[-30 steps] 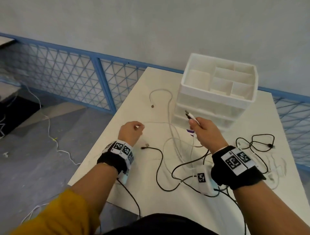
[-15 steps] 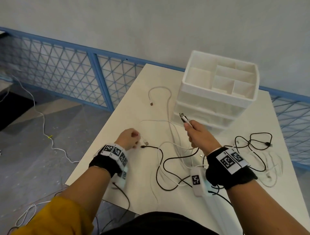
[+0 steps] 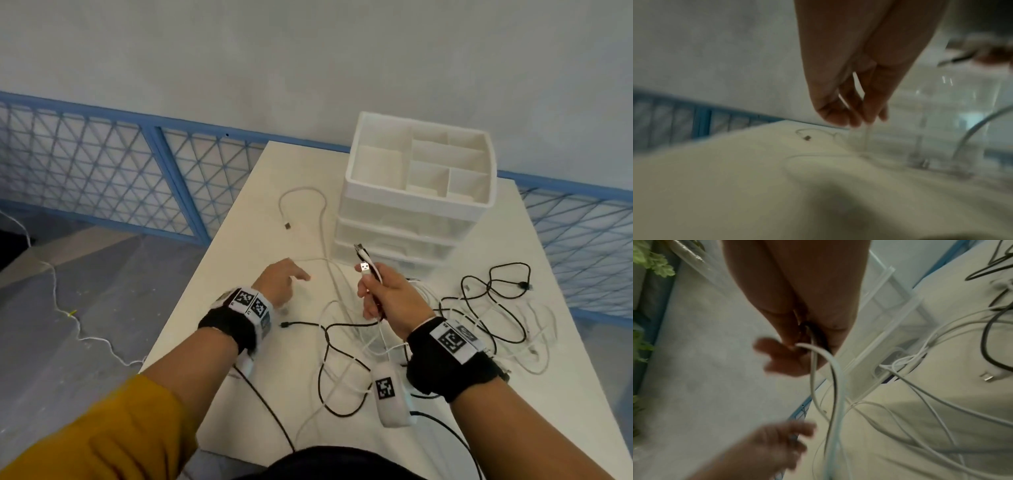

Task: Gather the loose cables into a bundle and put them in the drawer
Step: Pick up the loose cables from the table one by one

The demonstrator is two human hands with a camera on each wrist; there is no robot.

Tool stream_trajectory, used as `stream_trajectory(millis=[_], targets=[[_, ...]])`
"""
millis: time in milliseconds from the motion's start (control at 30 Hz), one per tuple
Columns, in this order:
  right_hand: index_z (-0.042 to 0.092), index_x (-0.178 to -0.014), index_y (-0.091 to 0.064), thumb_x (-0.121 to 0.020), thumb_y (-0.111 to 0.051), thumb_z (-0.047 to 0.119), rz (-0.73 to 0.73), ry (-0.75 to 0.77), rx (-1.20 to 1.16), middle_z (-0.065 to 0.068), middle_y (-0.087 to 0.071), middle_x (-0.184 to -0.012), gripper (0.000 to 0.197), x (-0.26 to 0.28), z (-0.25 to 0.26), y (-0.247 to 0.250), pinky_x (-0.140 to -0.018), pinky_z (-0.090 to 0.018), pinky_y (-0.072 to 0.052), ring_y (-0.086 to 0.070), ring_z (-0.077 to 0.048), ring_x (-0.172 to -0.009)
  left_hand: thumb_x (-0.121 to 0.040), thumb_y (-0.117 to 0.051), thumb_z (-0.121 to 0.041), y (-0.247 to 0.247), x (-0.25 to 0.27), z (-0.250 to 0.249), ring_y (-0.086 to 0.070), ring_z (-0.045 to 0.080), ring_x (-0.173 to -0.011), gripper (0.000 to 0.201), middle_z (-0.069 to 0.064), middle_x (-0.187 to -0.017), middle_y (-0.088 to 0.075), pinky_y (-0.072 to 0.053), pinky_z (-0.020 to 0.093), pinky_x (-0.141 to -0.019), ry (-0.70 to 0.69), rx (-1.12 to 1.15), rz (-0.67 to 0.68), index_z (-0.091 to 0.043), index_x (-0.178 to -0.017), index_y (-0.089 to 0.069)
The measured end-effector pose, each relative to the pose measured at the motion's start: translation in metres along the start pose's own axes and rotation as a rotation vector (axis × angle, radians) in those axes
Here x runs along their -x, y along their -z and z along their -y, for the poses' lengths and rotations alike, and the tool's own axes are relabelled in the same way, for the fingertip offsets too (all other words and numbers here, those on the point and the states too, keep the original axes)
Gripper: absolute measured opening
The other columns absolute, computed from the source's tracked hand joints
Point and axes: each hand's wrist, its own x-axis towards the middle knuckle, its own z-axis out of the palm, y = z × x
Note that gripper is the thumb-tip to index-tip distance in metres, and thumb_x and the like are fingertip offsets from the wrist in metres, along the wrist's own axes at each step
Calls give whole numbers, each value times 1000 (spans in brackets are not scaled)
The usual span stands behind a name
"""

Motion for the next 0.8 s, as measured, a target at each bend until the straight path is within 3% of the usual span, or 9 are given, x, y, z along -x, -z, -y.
stream_trajectory(millis=[33,100,200,367,467,533,600,700,800], targets=[[9,-105,-53,-97,-39,10,-12,-15,-3,-3,-48,-67,16,0,1,3,-40,-18,-37,-37,-4,-37,-82,-55,-3,-1,-2,15,-49,25,-111,36,11,-123,-49,-36,26,-96,41,-224,120,-9,-118,-58],[14,-100,-56,-97,-40,14,-27,-16,17,1,-46,-62,16,0,2,7,-37,-15,-28,-32,-2,-36,-83,-58,-16,-4,-3,38,-44,34,-117,39,12,-124,-44,-38,38,-102,124,-464,256,-7,-121,-54],[15,-98,-58,-96,-43,19,-32,24,91,9,-42,-51,16,-1,3,9,-39,-15,-28,-32,-2,-38,-81,-56,-10,-7,-4,48,-56,31,-104,20,10,-103,-60,-44,34,-88,106,-401,226,-3,-98,-65],[10,-86,-55,-97,-39,23,-110,19,68,7,-39,-45,23,-5,5,7,-38,-19,-24,-28,-5,-36,-86,-54,-9,-2,-3,-3,-51,15,-61,11,5,-72,-56,-38,17,-57,21,184,-124,-13,-76,-52],[13,-84,-52,-98,-36,22,-190,61,-9,3,-45,-54,23,-11,6,1,-41,-19,-32,-36,-10,-45,-84,-59,-6,4,2,-58,-58,5,-45,15,5,-64,-58,-48,16,-48,-38,633,-98,-13,-72,-53],[14,-89,-51,-98,-35,21,-210,98,-9,-1,-57,-71,20,-14,8,-5,-56,-22,-47,-52,-14,-62,-82,-62,-4,1,8,-88,-62,6,-45,10,4,-62,-59,-53,18,-49,-57,740,-50,-10,-74,-58],[12,-97,-51,-99,-32,23,-180,94,-75,-4,-63,-82,21,-16,8,-10,-67,-28,-52,-60,-15,-70,-79,-65,-8,-5,10,-106,-62,4,-50,2,-1,-62,-61,-52,16,-54,-122,628,-109,-7,-79,-67],[9,-104,-51,-99,-32,32,-163,2,-185,3,-56,-54,31,-14,3,-4,-50,-30,-43,-48,-11,-43,-71,-73,-27,4,-3,-102,-60,12,-68,15,3,-73,-65,-44,24,-67,-237,258,-162,-14,-77,-74],[11,-102,-57,-94,-46,32,-176,-52,-143,9,-38,-50,25,-13,-4,12,-42,-21,-30,-31,-5,-41,-74,-71,-28,23,-38,-69,-56,15,-74,15,3,-79,-65,-41,27,-70,-209,143,-99,-15,-81,-73]])
